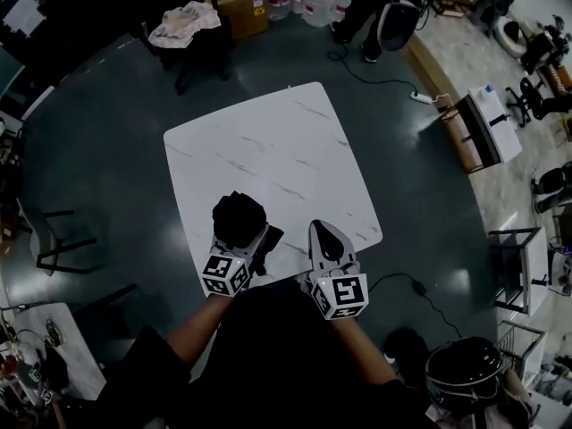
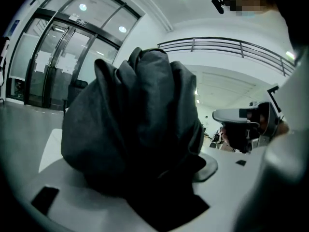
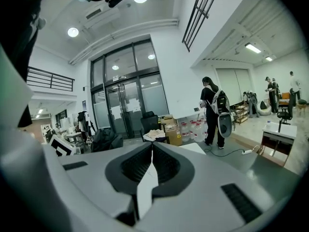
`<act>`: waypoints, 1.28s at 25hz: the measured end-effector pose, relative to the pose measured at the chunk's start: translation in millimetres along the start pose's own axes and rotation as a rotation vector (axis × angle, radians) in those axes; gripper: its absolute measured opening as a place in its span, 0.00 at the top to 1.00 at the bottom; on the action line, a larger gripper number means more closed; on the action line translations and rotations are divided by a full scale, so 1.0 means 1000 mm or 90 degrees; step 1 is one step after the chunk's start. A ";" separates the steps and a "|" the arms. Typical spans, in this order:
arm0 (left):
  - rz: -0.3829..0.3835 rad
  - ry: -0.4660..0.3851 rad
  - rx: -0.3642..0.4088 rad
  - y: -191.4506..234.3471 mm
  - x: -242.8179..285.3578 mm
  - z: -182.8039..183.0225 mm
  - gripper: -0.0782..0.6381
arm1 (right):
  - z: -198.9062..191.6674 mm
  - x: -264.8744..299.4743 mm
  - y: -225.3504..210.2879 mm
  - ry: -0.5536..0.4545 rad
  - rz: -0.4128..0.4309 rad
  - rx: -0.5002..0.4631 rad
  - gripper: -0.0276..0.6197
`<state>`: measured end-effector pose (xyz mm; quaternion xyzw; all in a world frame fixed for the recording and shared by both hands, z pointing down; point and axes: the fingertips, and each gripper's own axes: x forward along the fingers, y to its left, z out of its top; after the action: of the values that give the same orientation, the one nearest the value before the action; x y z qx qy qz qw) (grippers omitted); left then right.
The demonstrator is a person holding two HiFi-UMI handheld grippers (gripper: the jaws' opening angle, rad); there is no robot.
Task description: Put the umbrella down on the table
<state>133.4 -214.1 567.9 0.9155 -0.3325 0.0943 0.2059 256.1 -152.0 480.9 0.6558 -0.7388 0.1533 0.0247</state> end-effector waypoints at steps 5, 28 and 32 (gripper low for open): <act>-0.006 0.047 -0.032 0.023 0.036 -0.029 0.43 | -0.008 0.032 -0.011 0.026 -0.005 0.009 0.93; 0.045 0.288 -0.114 0.109 0.165 -0.135 0.42 | -0.063 0.110 -0.035 0.117 0.000 0.023 0.93; 0.059 0.331 -0.143 0.118 0.177 -0.150 0.42 | -0.080 0.129 -0.045 0.137 -0.006 0.023 0.93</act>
<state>186.0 -331.2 794.4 0.8159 -0.3185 0.2973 0.3801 269.0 -259.4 596.1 0.6394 -0.7258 0.2361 0.0930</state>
